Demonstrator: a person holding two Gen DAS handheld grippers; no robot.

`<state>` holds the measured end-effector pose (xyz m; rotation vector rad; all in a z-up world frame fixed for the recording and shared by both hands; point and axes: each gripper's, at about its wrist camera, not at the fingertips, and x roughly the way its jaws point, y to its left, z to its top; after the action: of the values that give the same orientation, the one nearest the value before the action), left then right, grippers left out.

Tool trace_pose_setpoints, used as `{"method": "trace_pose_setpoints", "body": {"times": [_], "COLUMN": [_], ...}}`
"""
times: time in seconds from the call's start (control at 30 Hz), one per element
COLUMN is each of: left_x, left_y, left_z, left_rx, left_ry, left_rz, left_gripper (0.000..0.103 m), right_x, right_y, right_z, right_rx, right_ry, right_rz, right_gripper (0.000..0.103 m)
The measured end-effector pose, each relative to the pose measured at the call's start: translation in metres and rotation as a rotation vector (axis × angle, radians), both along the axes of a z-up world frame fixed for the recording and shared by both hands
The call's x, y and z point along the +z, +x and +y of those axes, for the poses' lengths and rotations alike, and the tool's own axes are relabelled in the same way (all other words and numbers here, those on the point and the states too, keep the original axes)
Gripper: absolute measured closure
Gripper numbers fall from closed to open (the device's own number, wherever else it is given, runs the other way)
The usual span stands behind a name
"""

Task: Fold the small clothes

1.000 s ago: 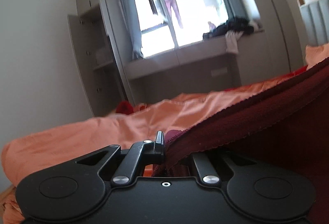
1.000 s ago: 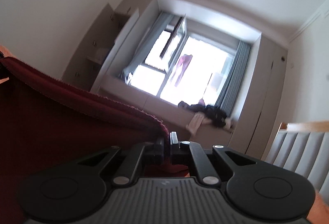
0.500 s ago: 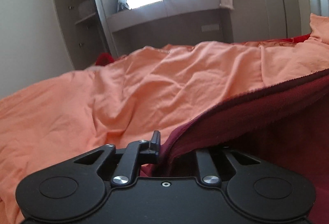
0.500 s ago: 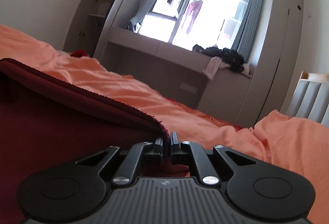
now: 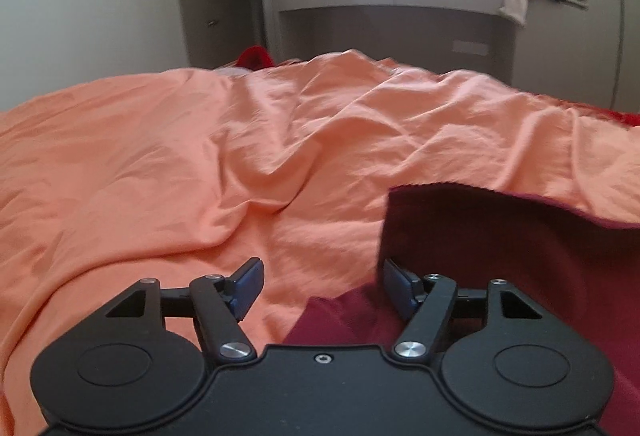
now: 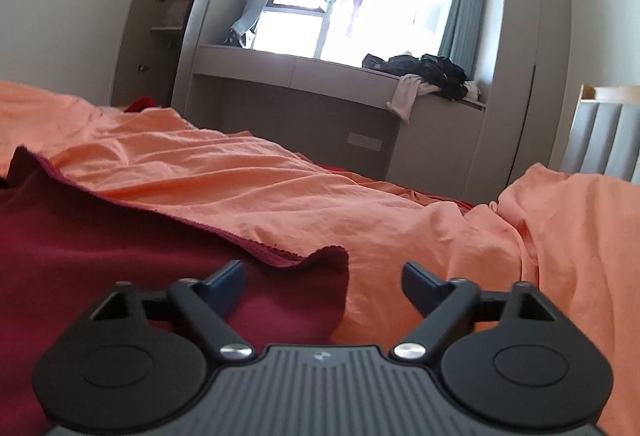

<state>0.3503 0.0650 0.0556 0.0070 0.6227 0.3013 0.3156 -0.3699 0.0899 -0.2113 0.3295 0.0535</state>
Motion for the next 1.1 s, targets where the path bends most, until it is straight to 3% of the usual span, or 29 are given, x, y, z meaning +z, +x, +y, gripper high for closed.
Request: {"method": "trace_pose_setpoints", "body": {"times": [0.07, 0.17, 0.33, 0.4, 0.47, 0.57, 0.63, 0.73, 0.8, 0.9, 1.0, 1.1], "left_x": [-0.004, -0.008, -0.008, -0.005, 0.003, 0.020, 0.027, 0.028, 0.021, 0.004, -0.001, -0.003], "left_y": [0.002, 0.006, 0.005, 0.001, -0.009, -0.025, -0.028, -0.023, -0.014, -0.001, 0.002, 0.000], "left_z": [0.003, 0.005, 0.011, 0.011, 0.009, 0.000, -0.010, -0.023, -0.033, -0.042, -0.034, -0.029], "left_rx": [0.010, 0.022, 0.046, 0.050, 0.039, -0.006, -0.075, -0.199, -0.242, -0.202, -0.159, -0.113], "left_ry": [-0.008, -0.019, -0.048, -0.048, -0.044, -0.011, 0.002, -0.029, -0.005, 0.062, 0.032, 0.016], "left_rz": [0.017, 0.042, 0.047, 0.018, -0.041, -0.157, -0.172, -0.146, -0.091, -0.006, 0.010, 0.017], "left_gripper": [0.034, 0.033, 0.033, 0.033, 0.026, 0.012, 0.010, 0.009, 0.009, 0.009, 0.009, 0.009], "right_x": [-0.001, -0.008, -0.014, -0.012, -0.007, -0.001, -0.001, -0.005, -0.006, -0.008, -0.015, -0.022], "right_y": [0.002, 0.013, 0.025, 0.021, 0.016, 0.015, 0.016, 0.022, 0.029, 0.042, 0.048, 0.048], "right_z": [-0.001, -0.007, -0.041, -0.046, -0.043, -0.030, -0.016, -0.005, -0.010, -0.026, -0.053, -0.071], "right_rx": [-0.020, -0.072, -0.162, -0.158, -0.128, 0.029, 0.120, 0.148, 0.137, 0.008, -0.099, -0.101], "right_ry": [-0.011, -0.018, 0.153, 0.191, 0.174, 0.129, 0.058, -0.001, 0.033, 0.120, 0.256, 0.369], "right_rz": [0.012, 0.067, 0.130, 0.109, 0.076, 0.076, 0.078, 0.083, 0.095, 0.141, 0.191, 0.213], "right_gripper": [0.001, 0.000, 0.000, 0.000, 0.000, 0.000, 0.000, 0.000, 0.000, 0.000, 0.000, 0.000]}}
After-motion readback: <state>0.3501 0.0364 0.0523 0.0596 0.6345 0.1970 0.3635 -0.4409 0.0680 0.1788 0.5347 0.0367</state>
